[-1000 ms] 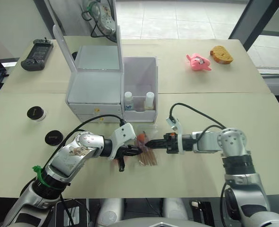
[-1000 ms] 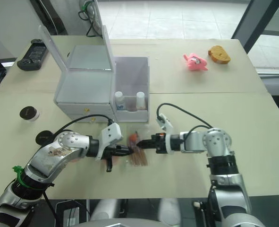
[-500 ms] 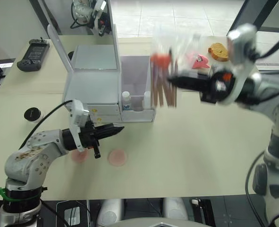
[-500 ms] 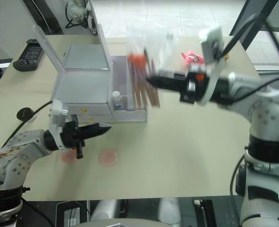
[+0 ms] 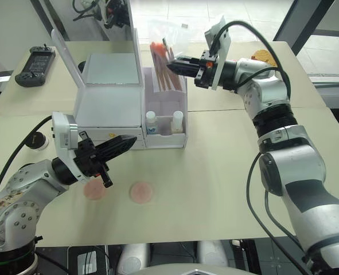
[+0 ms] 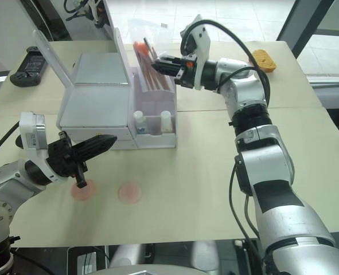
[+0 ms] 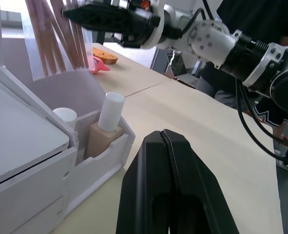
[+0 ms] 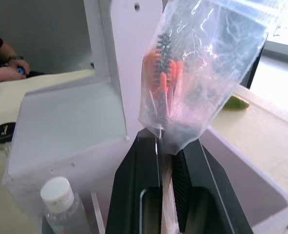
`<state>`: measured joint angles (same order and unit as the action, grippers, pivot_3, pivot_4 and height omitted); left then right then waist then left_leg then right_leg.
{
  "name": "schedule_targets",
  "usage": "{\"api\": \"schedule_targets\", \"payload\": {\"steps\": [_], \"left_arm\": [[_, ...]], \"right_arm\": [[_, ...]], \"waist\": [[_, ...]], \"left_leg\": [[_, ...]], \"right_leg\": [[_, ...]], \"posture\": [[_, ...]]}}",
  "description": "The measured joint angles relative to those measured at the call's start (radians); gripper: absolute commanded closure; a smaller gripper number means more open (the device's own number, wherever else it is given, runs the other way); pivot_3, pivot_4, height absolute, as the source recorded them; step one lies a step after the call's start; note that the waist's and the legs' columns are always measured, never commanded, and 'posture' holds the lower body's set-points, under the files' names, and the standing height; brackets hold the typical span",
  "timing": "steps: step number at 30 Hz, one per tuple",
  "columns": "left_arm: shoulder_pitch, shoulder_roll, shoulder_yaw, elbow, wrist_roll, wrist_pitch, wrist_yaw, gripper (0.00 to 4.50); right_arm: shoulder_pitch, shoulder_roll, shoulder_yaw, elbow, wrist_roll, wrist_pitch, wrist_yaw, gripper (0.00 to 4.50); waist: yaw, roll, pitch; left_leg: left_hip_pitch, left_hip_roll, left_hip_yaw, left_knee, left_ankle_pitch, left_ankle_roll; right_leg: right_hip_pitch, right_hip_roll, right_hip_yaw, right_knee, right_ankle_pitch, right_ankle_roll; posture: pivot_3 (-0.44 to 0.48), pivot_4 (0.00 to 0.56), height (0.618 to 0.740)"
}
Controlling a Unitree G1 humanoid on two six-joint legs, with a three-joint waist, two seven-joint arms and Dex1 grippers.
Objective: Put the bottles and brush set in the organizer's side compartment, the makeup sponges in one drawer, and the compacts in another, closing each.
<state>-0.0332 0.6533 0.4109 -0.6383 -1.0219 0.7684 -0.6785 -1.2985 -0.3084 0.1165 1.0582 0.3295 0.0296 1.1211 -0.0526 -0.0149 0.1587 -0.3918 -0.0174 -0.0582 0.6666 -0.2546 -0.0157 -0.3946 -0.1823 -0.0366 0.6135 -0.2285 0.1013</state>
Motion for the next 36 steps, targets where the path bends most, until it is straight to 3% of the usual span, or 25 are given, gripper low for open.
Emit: {"api": "schedule_targets", "payload": {"steps": [10,19,23,28,35,36], "left_arm": [[0.039,0.042,0.024,-0.024,-0.032,-0.002,0.048,4.50],[0.025,0.052,0.004,-0.019,-0.032,-0.010,0.053,4.50],[0.019,0.069,0.003,-0.012,-0.030,-0.017,0.052,4.50],[0.019,0.089,0.006,0.009,-0.021,-0.032,0.045,4.50],[0.011,0.113,0.009,0.057,0.007,-0.050,0.024,4.50],[0.010,0.116,0.009,0.065,0.013,-0.050,0.020,4.50]], "right_arm": [[-0.004,0.093,-0.054,0.184,-0.109,-0.123,0.030,4.49],[-0.031,0.100,-0.113,0.210,-0.150,-0.151,0.041,1.48],[-0.115,0.034,-0.198,0.202,-0.104,-0.074,0.122,0.15],[-0.157,-0.040,-0.233,0.107,-0.090,-0.041,0.142,0.07],[-0.044,-0.046,-0.087,-0.213,-0.231,-0.076,0.042,0.07],[-0.032,-0.039,-0.055,-0.243,-0.264,-0.064,0.015,0.44]], "waist": [[-0.016,0.000,0.000],[-0.017,0.001,0.000],[-0.014,0.001,0.001],[-0.016,0.001,0.001],[-0.019,0.001,0.001],[-0.019,0.001,0.001]], "left_leg": [[0.000,0.000,0.000,-0.005,0.002,-0.004],[0.000,0.000,0.000,-0.005,0.003,-0.005],[-0.001,0.000,0.000,-0.005,0.003,-0.006],[0.000,0.000,0.000,-0.006,0.003,-0.006],[-0.001,0.000,0.003,-0.007,0.003,-0.006],[-0.001,0.000,0.003,-0.007,0.003,-0.006]], "right_leg": [[-0.002,0.000,0.000,0.000,0.000,0.000],[-0.003,0.000,0.000,0.000,0.000,0.000],[-0.003,0.000,0.000,0.000,0.000,0.000],[-0.004,0.000,0.001,0.001,0.000,0.000],[-0.011,0.000,0.005,0.009,0.000,0.000],[-0.012,0.000,0.005,0.010,0.000,0.000]], "posture": [[0.000,0.150,0.740],[0.000,0.150,0.740],[0.000,0.150,0.740],[0.000,0.150,0.740],[0.000,0.150,0.740],[0.000,0.150,0.740]]}}
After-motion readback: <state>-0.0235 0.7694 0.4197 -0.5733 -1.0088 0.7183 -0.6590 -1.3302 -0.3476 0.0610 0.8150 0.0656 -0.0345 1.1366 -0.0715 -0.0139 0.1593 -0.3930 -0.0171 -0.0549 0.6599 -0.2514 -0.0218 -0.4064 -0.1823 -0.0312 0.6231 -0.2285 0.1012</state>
